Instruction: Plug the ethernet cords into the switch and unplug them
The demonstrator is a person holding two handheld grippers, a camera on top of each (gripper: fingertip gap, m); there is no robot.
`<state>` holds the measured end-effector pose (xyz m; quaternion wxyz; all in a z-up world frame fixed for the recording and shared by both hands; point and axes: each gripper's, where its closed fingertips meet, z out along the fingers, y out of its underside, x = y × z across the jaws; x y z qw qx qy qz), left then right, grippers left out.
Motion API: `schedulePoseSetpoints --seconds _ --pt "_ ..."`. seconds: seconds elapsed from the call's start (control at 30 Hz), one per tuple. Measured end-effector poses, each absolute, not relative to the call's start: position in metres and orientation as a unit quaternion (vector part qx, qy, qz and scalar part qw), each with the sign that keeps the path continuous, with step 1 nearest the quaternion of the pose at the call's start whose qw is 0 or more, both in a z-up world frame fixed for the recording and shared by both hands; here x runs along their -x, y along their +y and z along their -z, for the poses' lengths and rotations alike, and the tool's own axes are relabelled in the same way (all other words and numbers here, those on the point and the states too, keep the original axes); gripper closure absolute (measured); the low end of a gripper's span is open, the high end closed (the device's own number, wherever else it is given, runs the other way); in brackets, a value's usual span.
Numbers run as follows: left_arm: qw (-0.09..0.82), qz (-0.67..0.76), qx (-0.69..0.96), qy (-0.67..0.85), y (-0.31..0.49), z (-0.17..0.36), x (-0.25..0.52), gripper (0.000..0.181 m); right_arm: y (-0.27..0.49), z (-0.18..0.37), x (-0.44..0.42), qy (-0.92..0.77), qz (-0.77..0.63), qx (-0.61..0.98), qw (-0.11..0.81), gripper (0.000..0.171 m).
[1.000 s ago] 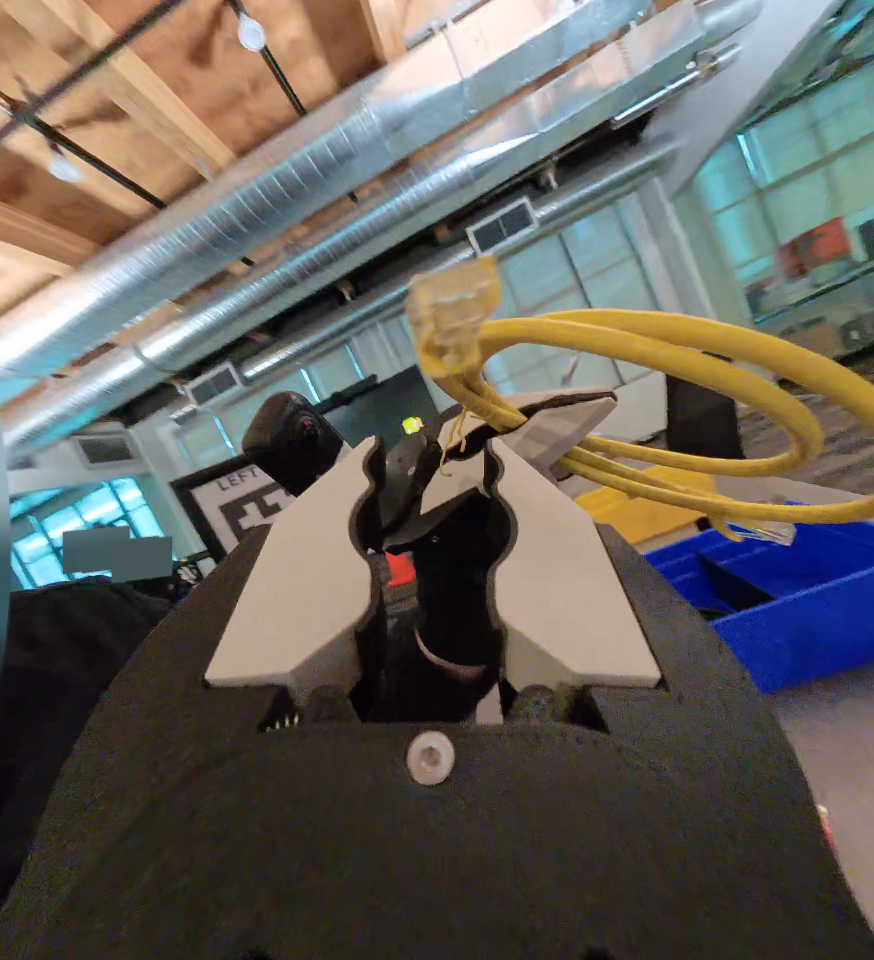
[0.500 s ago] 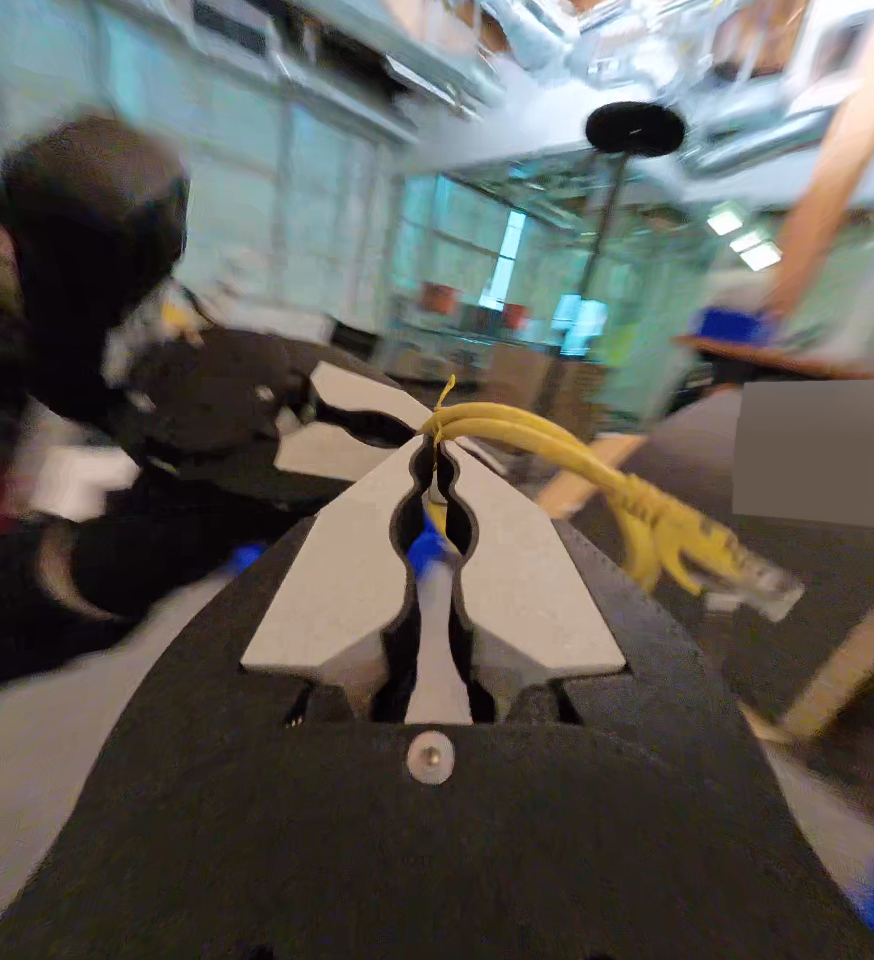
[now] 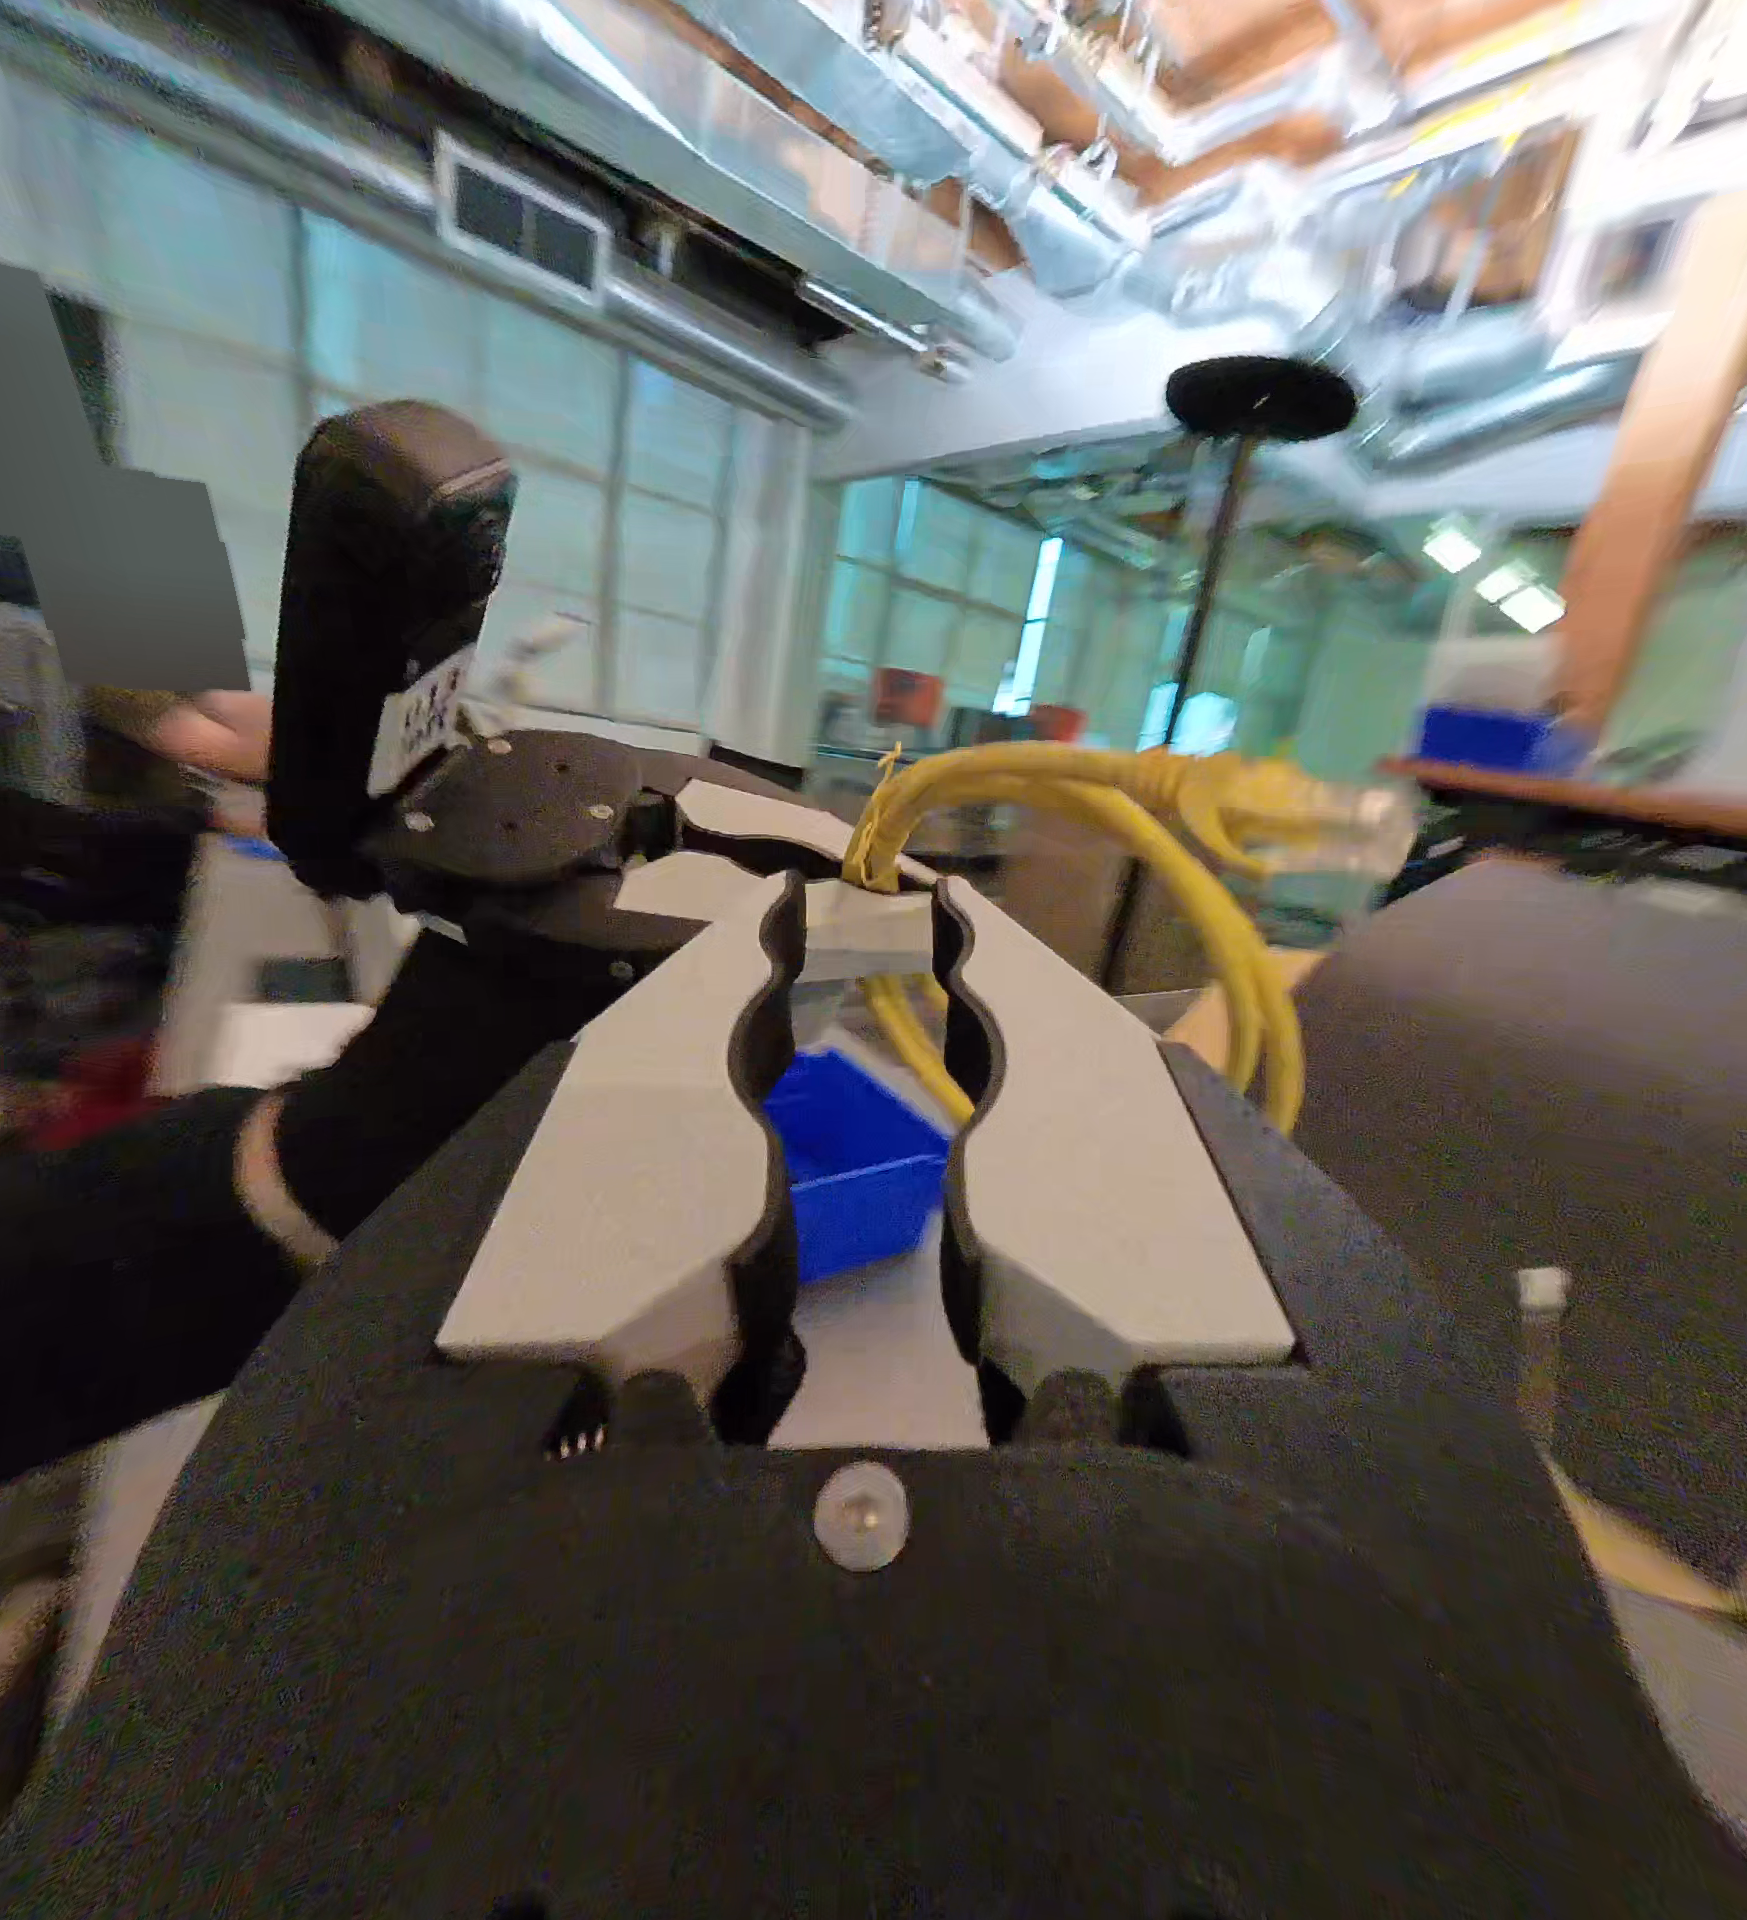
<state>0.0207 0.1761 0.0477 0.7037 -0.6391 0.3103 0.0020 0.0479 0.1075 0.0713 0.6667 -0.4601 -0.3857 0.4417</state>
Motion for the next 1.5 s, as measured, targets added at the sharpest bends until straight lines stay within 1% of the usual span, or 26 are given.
schedulePoseSetpoints --seconds 0.07,0.13,0.17,0.23,0.3,0.47,0.57,0.67,0.7,0.8,0.9,1.03,1.1,1.17,1.2,1.27,1.37,1.43,1.47,1.5 --pt "0.722 -0.049 0.605 0.334 0.17 -0.054 -0.024 0.181 0.11 -0.074 -0.05 -0.328 -0.614 0.452 0.558 0.142" --pt "0.729 -0.066 0.591 0.338 0.167 -0.056 -0.027 0.181 0.111 -0.077 -0.055 -0.285 -0.716 0.424 0.475 0.145" --pt "0.736 -0.064 0.579 0.345 0.165 -0.057 -0.03 0.181 0.109 -0.075 -0.054 -0.282 -0.742 0.417 0.443 0.144" --pt "0.744 -0.074 0.564 0.351 0.163 -0.059 -0.032 0.181 0.104 -0.073 -0.051 -0.284 -0.774 0.401 0.4 0.146" --pt "0.744 -0.092 0.549 0.37 0.161 -0.057 -0.038 0.181 0.103 -0.072 -0.047 -0.279 -0.787 0.398 0.38 0.148" --pt "0.747 -0.112 0.537 0.376 0.161 -0.057 -0.046 0.181 0.101 -0.072 -0.049 -0.267 -0.812 0.375 0.358 0.163" --pt "0.749 -0.123 0.532 0.375 0.162 -0.058 -0.047 0.181 0.102 -0.072 -0.05 -0.268 -0.81 0.38 0.357 0.164" --pt "0.738 -0.139 0.547 0.37 0.166 -0.055 -0.044 0.181 0.104 -0.07 -0.05 -0.282 -0.774 0.4 0.403 0.171" --pt "0.736 -0.134 0.551 0.369 0.166 -0.054 -0.044 0.181 0.105 -0.069 -0.05 -0.29 -0.757 0.407 0.422 0.171" --pt "0.719 -0.144 0.574 0.365 0.169 -0.051 -0.042 0.181 0.108 -0.068 -0.05 -0.329 -0.654 0.44 0.521 0.171" --pt "0.705 -0.146 0.592 0.362 0.168 -0.052 -0.043 0.181 0.107 -0.07 -0.052 -0.352 -0.592 0.452 0.567 0.171" --pt "0.703 -0.177 0.587 0.36 0.167 -0.057 -0.043 0.181 0.108 -0.073 -0.055 -0.346 -0.605 0.45 0.558 0.171" --pt "0.708 -0.17 0.586 0.356 0.167 -0.059 -0.043 0.181 0.111 -0.073 -0.056 -0.328 -0.647 0.455 0.517 0.156" --pt "0.713 -0.173 0.582 0.35 0.165 -0.062 -0.041 0.181 0.112 -0.07 -0.057 -0.317 -0.68 0.448 0.487 0.152" --pt "0.709 -0.175 0.585 0.353 0.165 -0.061 -0.042 0.181 0.11 -0.071 -0.058 -0.315 -0.695 0.438 0.475 0.16" --pt "0.71 -0.172 0.584 0.354 0.165 -0.06 -0.043 0.181 0.106 -0.072 -0.056 -0.317 -0.712 0.429 0.457 0.166" --pt "0.708 -0.185 0.58 0.358 0.164 -0.06 -0.044 0.181 0.103 -0.072 -0.053 -0.316 -0.725 0.426 0.44 0.17" --pt "0.706 -0.188 0.58 0.361 0.164 -0.058 -0.047 0.181 0.102 -0.072 -0.053 -0.313 -0.731 0.42 0.437 0.165" --pt "0.707 -0.187 0.579 0.361 0.164 -0.058 -0.048 0.181 0.102 -0.072 -0.053 -0.312 -0.731 0.419 0.439 0.17" --pt "0.706 -0.187 0.581 0.361 0.164 -0.058 -0.048 0.181 0.103 -0.071 -0.053 -0.312 -0.724 0.423 0.447 0.171"
